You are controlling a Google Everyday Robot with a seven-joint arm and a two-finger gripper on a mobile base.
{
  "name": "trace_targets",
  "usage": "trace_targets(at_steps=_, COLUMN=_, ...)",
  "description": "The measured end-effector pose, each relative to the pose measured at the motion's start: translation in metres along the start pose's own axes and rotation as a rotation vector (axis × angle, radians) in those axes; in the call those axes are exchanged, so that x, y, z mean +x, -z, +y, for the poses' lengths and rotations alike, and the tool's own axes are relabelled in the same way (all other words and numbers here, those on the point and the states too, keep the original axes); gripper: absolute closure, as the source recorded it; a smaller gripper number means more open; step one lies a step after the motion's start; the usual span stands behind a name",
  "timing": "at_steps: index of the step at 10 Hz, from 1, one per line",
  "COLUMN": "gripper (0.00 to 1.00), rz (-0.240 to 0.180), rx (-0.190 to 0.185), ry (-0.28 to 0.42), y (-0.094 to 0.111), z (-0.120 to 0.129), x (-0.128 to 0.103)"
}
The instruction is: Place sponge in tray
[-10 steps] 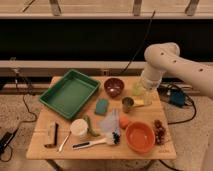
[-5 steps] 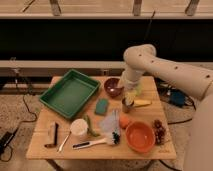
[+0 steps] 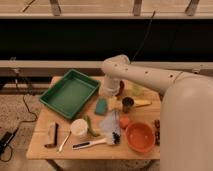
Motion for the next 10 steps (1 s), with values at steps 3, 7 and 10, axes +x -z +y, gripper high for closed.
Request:
trace_targets(at_steps=3, gripper=0.29, rz=-0.017, rx=0.012, ry=0.090, y=-0.029, z=-0.010, x=-0.016)
trace_targets(at_steps=7, gripper=0.29, rz=0.021, rx=0.012, ry=0.209, y=-0.043, z=-0.023, x=-0.023)
trace_targets(at_steps=10, gripper=0.29, rz=0.066, rx=0.009, ry=0.256, y=-0.051, z=-0.034, x=-0.011)
